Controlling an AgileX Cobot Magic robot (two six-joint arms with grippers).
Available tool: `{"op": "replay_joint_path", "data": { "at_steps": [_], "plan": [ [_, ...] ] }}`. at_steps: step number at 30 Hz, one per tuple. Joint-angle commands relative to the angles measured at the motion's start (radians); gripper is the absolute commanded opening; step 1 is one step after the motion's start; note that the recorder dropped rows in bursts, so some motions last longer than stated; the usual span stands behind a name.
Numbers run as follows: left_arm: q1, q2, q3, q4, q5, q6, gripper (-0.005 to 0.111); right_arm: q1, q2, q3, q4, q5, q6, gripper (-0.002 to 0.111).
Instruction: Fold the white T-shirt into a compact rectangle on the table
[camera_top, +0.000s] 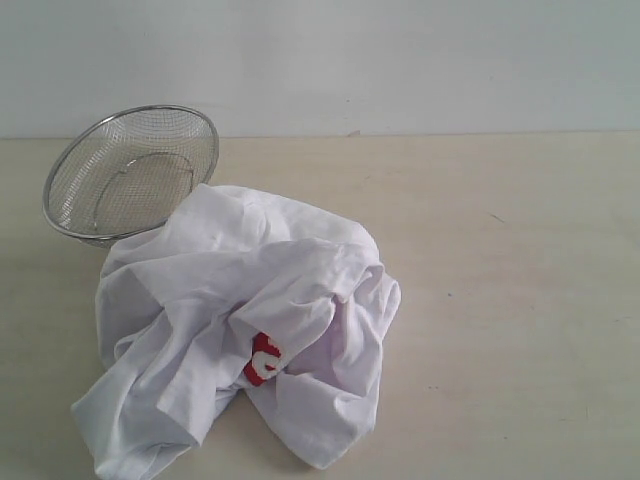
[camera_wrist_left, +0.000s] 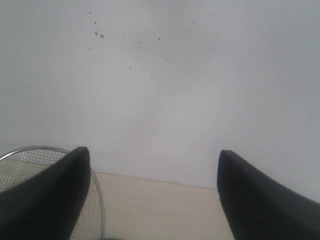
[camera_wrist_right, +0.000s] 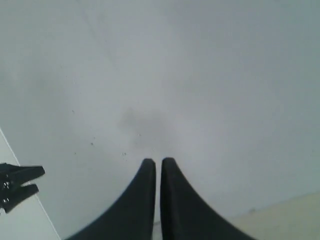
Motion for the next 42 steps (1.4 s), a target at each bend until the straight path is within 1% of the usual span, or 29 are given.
{"op": "replay_joint_path", "data": {
  "at_steps": [1, 3, 6, 10, 12, 14, 16, 19, 22, 24, 26, 27, 31, 34, 37, 39, 40, 42],
  "plan": [
    [0.003, 0.0, -0.007, -0.006, 0.02, 0.002, 0.066, -0.003, 0.0, -0.073, -0.001, 0.165, -0.069, 0.0],
    [0.003, 0.0, -0.007, -0.006, 0.037, 0.008, 0.066, -0.003, 0.042, -0.117, -0.001, 0.185, -0.085, 0.0],
    [0.003, 0.0, -0.007, -0.006, 0.081, 0.051, 0.066, -0.003, 0.148, -0.21, -0.001, 0.196, -0.164, 0.0],
    [0.003, -0.015, -0.007, -0.006, 0.133, 0.121, 0.066, -0.003, 0.371, -0.405, -0.001, 0.336, -0.337, 0.0],
    [0.003, -0.033, -0.007, -0.006, 0.14, 0.149, 0.066, -0.003, 0.503, -0.513, -0.001, 0.399, -0.386, 0.0],
    [0.003, -0.05, -0.007, -0.006, 0.146, 0.149, 0.066, -0.003, 0.624, -0.612, -0.001, 0.458, -0.389, 0.0],
    [0.003, -0.069, -0.007, -0.008, 0.18, 0.137, 0.065, -0.003, 0.754, -0.73, -0.001, 0.539, -0.393, 0.0],
    [0.003, -0.08, -0.007, -0.006, 0.27, 0.13, 0.055, -0.003, 0.923, -0.873, -0.001, 0.63, -0.439, 0.0],
    [0.003, -0.08, -0.005, 0.047, 0.377, 0.13, 0.039, -0.003, 1.062, -0.99, -0.001, 0.738, -0.535, 0.0],
    [0.003, -0.083, -0.005, 0.107, 0.459, 0.13, 0.025, -0.003, 1.14, -1.049, 0.005, 0.853, -0.601, 0.0],
    [0.005, -0.087, -0.005, 0.151, 0.525, 0.109, 0.009, -0.003, 1.224, -1.09, 0.045, 0.94, -0.713, 0.0],
    [0.005, -0.095, -0.003, 0.178, 0.533, 0.084, 0.005, -0.003, 1.254, -1.1, 0.088, 0.958, -0.765, 0.0],
    [0.016, -0.136, 0.036, 0.203, 0.498, 0.012, 0.004, -0.014, 1.365, -1.112, 0.307, 1.004, -0.977, 0.0],
    [0.057, -0.169, 0.086, 0.223, 0.488, 0.001, 0.004, -0.014, 1.421, -1.112, 0.356, 1.033, -1.031, 0.0],
    [0.104, -0.174, 0.165, 0.221, 0.497, -0.008, 0.004, -0.012, 1.433, -1.112, 0.381, 1.038, -1.097, 0.0],
    [0.111, -0.174, 0.216, 0.206, 0.491, -0.009, 0.004, -0.012, 1.433, -1.112, 0.454, 1.052, -1.177, 0.0],
    [0.111, -0.176, 0.242, 0.186, 0.491, -0.005, 0.004, -0.012, 1.433, -1.112, 0.487, 1.064, -1.216, 0.002],
    [0.111, -0.178, 0.289, 0.107, 0.5, 0.052, 0.004, -0.012, 1.433, -1.112, 0.559, 1.098, -1.284, 0.009]
  ]
}}
